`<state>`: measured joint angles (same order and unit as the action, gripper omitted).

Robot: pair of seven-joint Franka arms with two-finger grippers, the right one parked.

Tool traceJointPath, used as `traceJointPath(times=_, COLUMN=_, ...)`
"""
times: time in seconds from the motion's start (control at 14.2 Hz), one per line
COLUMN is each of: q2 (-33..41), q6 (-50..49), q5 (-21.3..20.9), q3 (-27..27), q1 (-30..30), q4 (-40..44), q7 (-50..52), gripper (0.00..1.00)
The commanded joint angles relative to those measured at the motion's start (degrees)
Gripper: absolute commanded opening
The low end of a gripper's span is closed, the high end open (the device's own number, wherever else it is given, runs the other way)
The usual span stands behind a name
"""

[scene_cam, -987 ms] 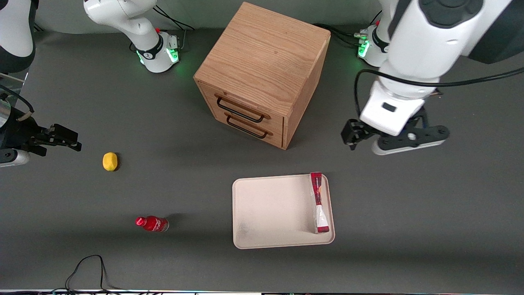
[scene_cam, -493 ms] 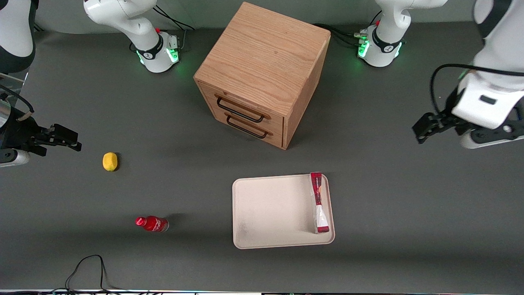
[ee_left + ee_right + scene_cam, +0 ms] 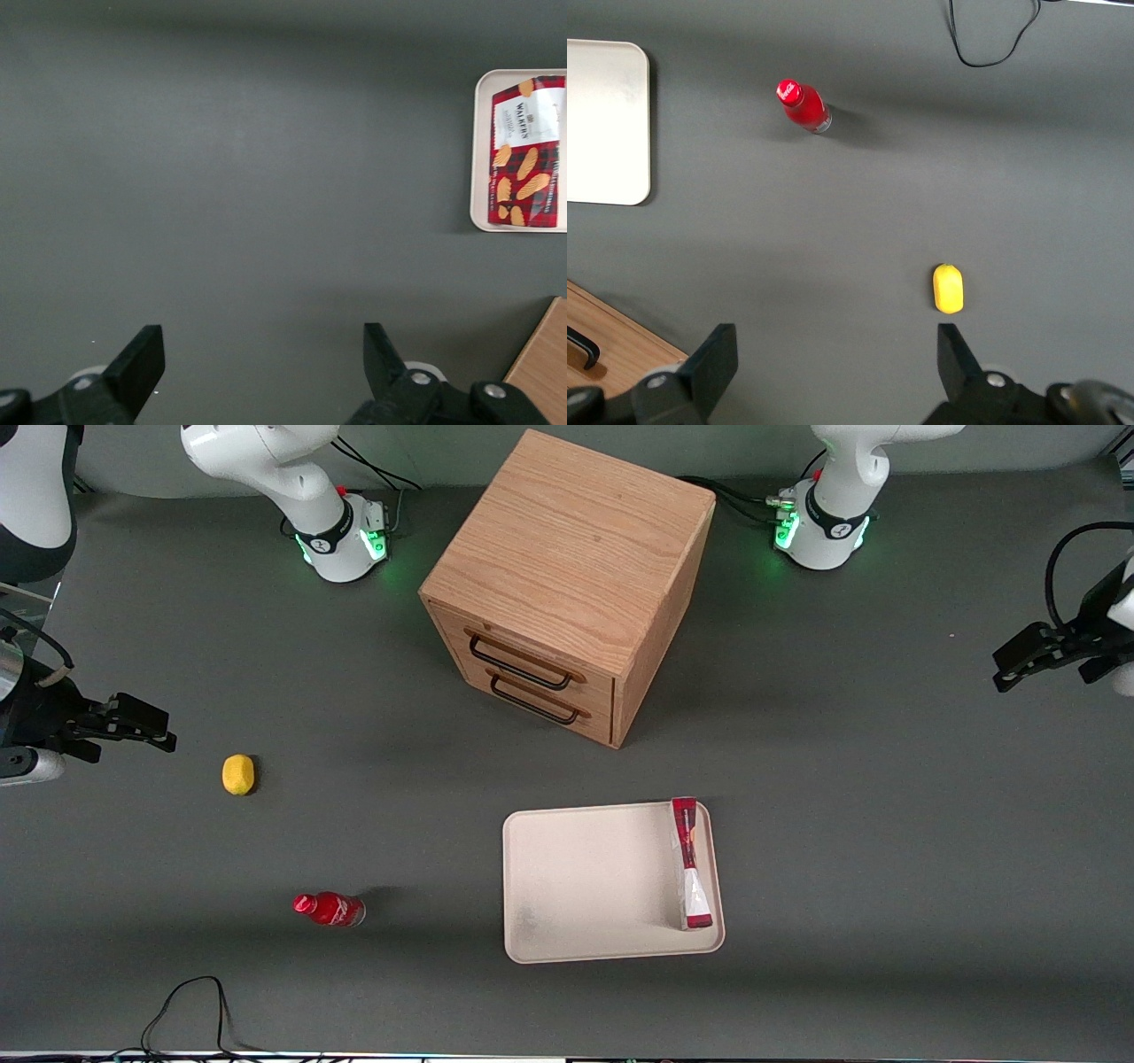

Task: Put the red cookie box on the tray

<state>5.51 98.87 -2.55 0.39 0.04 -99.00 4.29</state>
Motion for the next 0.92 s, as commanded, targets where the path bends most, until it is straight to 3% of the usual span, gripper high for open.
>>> traceJointPath(times=0.0, q2=2.13, q6=6.22, q5=0.62, q3=0.05, q1=-0.40, q4=-4.70, q7=-1.13, gripper=1.00)
traceJointPath(times=0.28, q2=-0.49, q6=7.05, q5=0.62, q3=-0.66, q1=-0.48, q4=-2.19, q7=-0.86, gripper=1.00)
traceJointPath(times=0.49, q2=-4.02, q6=-3.82, q5=0.62, q3=-0.75, q1=-0.75, q4=6.78, q7=-1.12, gripper=1.00)
traceJointPath(times=0.85, q2=-3.67, q6=-10.08, q5=0.70, q3=-0.66, q1=-0.66, q4=8.20, q7=-1.13, gripper=1.00)
